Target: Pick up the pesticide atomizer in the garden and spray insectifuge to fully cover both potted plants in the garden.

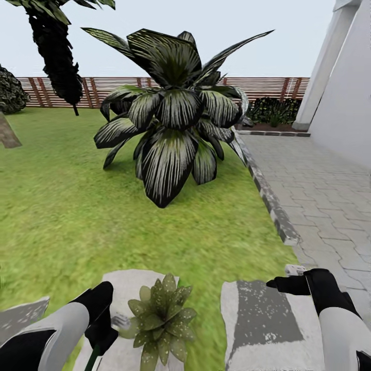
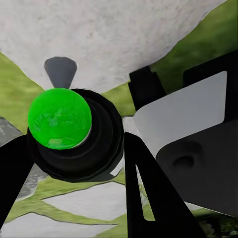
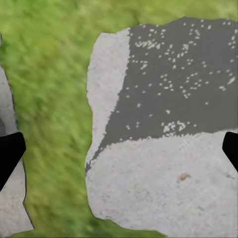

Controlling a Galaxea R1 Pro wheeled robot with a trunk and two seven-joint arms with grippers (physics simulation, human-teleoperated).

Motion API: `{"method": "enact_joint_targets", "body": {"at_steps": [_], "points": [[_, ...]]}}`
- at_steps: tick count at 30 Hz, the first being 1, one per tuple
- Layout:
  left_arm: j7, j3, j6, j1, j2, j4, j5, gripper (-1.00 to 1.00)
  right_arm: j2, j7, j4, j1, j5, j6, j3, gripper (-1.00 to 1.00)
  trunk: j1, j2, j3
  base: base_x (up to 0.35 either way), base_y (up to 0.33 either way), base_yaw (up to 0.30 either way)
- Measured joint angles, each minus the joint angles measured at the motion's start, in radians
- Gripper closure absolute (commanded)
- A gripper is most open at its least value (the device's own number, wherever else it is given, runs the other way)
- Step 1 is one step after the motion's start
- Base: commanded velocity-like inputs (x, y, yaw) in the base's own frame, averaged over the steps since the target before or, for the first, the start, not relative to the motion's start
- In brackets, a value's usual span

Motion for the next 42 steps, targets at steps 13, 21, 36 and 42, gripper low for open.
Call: {"method": "enact_joint_targets", "body": {"at_steps": [13,21,36,42], "points": [[0.000,0.000,-0.001,0.001,0.000,0.001,0.000,1.00,0.000,0.000,-0.001,0.000,0.000,0.001,0.001,-1.00,0.000,0.000,0.000,-0.032,0.189,-0.263],[0.000,0.000,0.000,0.001,0.000,0.000,0.000,1.00,0.000,0.000,0.000,0.000,0.000,0.000,0.001,-1.00,0.000,0.000,0.000,-0.122,0.086,-0.184],[0.000,0.000,0.000,0.000,0.000,0.001,0.000,1.00,0.000,0.000,0.000,0.000,0.000,0.000,0.000,-1.00,0.000,0.000,0.000,-0.150,0.247,-0.108],[0.000,0.000,0.000,0.000,0.000,0.001,0.000,1.00,0.000,0.000,0.000,0.000,0.000,0.000,0.000,-1.00,0.000,0.000,0.000,-0.001,0.275,-0.251]]}}
